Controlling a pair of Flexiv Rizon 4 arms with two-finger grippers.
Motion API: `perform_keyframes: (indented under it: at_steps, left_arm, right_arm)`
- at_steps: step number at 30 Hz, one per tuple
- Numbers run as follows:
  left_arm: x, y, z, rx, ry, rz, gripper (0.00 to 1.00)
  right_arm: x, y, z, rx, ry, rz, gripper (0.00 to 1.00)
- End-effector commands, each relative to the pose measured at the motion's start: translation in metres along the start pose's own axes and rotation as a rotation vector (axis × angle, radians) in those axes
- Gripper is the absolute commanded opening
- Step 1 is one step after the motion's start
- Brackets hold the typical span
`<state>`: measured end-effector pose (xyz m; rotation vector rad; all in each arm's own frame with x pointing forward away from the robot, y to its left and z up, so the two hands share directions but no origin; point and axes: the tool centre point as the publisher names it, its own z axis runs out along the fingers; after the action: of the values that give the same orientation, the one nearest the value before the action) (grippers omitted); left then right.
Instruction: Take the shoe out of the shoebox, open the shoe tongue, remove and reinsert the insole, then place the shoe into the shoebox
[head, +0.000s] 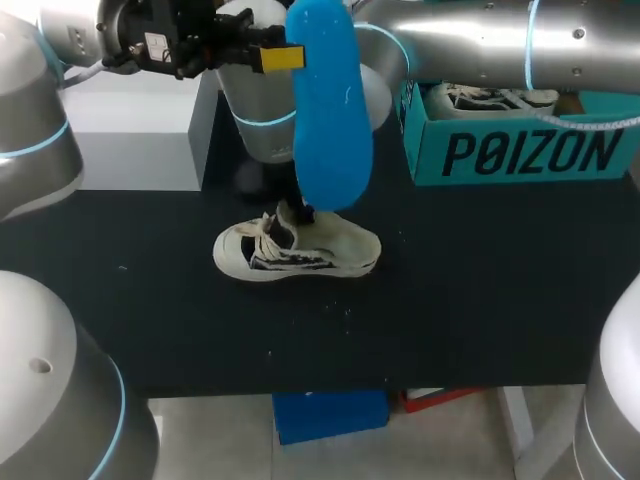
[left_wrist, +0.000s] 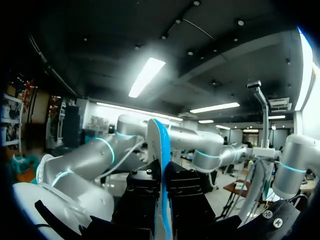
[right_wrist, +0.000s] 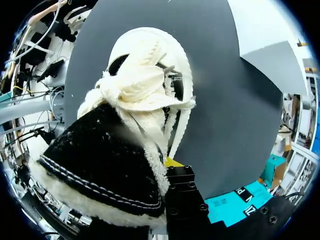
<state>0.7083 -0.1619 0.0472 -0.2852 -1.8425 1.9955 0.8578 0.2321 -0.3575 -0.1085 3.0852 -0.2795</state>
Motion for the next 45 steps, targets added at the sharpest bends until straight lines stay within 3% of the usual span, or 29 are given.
perform_keyframes:
  at_steps: [1, 10, 17, 25, 29, 36, 45]
  left_arm:
    - [-0.001, 0.005, 0.002, -0.003, -0.001, -0.004, 0.00]
    - [-0.001, 0.005, 0.002, -0.003, -0.001, -0.004, 0.00]
    - [-0.001, 0.005, 0.002, -0.003, -0.001, -0.004, 0.00]
    - [-0.001, 0.005, 0.002, -0.003, -0.001, -0.004, 0.00]
    - [-0.001, 0.005, 0.002, -0.003, -0.001, -0.004, 0.00]
    - [-0.001, 0.005, 0.002, -0.003, -0.001, -0.004, 0.00]
    - [-0.001, 0.005, 0.002, -0.003, -0.001, -0.004, 0.00]
  right_arm:
    - [-0.008, -0.019, -0.038, 0.003, 0.085, 0.229, 0.00]
    - [-0.012, -0.038, -0.053, -0.156, 0.152, 0.700, 0.00]
    - [-0.019, -0.048, -0.032, -0.203, 0.189, 0.985, 0.00]
    - [-0.038, -0.064, -0.031, -0.259, 0.107, 1.289, 0.00]
    - [-0.043, -0.067, -0.034, -0.229, 0.067, 1.383, 0.00]
    - [-0.057, -0.071, -0.028, -0.082, 0.060, 1.477, 0.00]
    - [-0.063, -0.067, -0.015, 0.023, 0.080, 1.504, 0.00]
